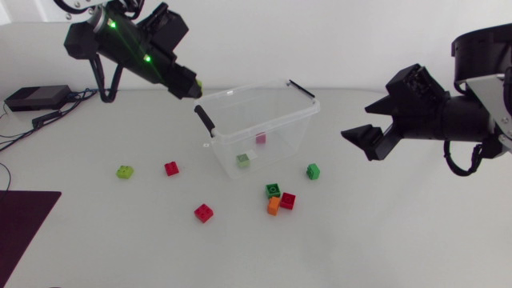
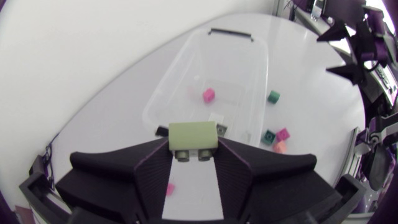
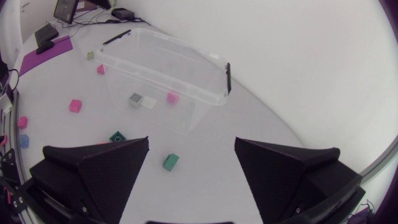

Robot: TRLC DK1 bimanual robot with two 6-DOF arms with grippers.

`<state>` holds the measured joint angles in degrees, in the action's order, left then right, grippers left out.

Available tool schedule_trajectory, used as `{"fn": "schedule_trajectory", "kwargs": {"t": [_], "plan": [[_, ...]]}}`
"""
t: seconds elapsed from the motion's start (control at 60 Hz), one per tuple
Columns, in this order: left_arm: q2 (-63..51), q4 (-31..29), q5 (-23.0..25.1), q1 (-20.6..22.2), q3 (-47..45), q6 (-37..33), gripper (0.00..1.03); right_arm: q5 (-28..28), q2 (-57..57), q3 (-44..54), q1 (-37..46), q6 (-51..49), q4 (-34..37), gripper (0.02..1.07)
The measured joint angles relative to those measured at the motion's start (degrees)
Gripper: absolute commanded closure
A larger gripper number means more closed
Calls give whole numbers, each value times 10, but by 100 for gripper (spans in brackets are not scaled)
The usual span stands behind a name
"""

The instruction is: Pick up the duplo bricks and place them in the container

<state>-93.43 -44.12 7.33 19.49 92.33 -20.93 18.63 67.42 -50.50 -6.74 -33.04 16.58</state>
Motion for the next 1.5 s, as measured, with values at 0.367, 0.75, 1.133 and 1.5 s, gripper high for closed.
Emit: {"fn": "schedule_trajectory", "kwargs": {"t": [0.367, 0.75, 1.133, 1.5], "plan": [[-86, 150, 40, 13, 5, 31, 60, -15, 107, 11, -47, 56, 0, 7], [-116, 198, 42, 17, 3, 32, 6, -45, 267, -44, -65, 130, -23, 12], [-42, 201, 42, 48, -103, 36, 6, -71, 410, -122, -73, 163, -35, 16], [40, 109, 111, 86, -158, -3, 8, -69, 427, -122, -59, 163, -48, 16]]}}
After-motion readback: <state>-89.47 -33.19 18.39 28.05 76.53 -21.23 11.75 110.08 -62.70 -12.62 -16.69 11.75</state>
